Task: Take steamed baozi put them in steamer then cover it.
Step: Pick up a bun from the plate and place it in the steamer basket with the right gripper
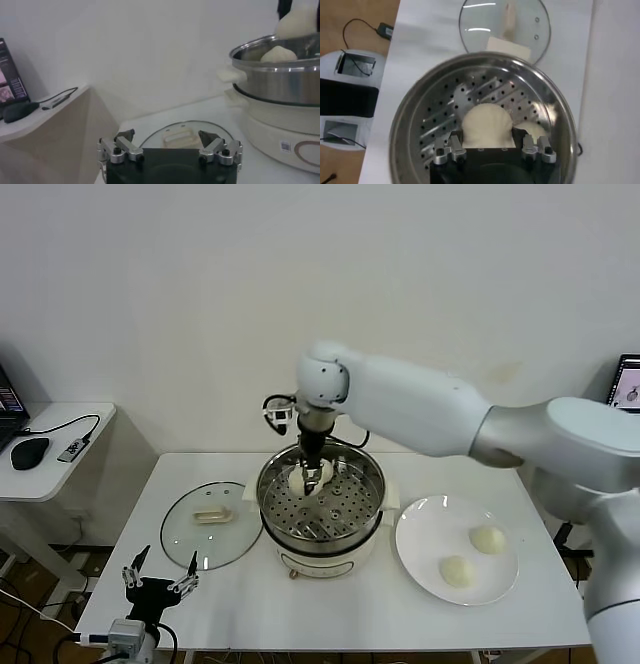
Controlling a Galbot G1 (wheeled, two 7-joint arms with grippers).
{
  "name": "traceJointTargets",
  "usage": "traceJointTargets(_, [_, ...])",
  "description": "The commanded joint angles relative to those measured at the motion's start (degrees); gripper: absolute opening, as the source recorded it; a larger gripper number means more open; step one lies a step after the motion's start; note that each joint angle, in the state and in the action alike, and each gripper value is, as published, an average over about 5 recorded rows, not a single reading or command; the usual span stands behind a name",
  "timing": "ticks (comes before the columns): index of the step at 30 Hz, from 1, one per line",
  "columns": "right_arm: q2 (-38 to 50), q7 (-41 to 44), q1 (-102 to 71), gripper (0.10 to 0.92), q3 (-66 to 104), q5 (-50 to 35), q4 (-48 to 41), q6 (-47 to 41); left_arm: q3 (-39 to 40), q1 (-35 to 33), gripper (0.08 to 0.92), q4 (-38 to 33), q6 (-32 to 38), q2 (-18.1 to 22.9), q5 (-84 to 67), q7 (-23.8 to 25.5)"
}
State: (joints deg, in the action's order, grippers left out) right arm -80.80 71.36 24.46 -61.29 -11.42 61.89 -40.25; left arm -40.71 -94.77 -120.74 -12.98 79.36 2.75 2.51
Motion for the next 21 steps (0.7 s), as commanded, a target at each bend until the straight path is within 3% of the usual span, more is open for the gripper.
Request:
traceJointTargets(1, [-3.57, -2.92, -5.22, 0.606, 1.14, 2.21, -3.32, -0.05, 0.13, 0.04, 0.823, 0.52, 0.02, -0.09, 0.01, -0.01])
traceJointTargets(18, [-3.38, -5.15, -6.92, 0.613, 2.63, 2.99, -3.54, -0.09, 0.88, 0.07, 0.823, 1.16, 0.09, 0.2, 0.26, -0.06])
traceJointTargets(21, [-2.36, -5.24, -6.8, 0.659, 2.84, 2.58, -2.43, -0.32, 0.99, 0.09, 0.823, 1.12, 0.08, 0.28, 0.35, -0.03])
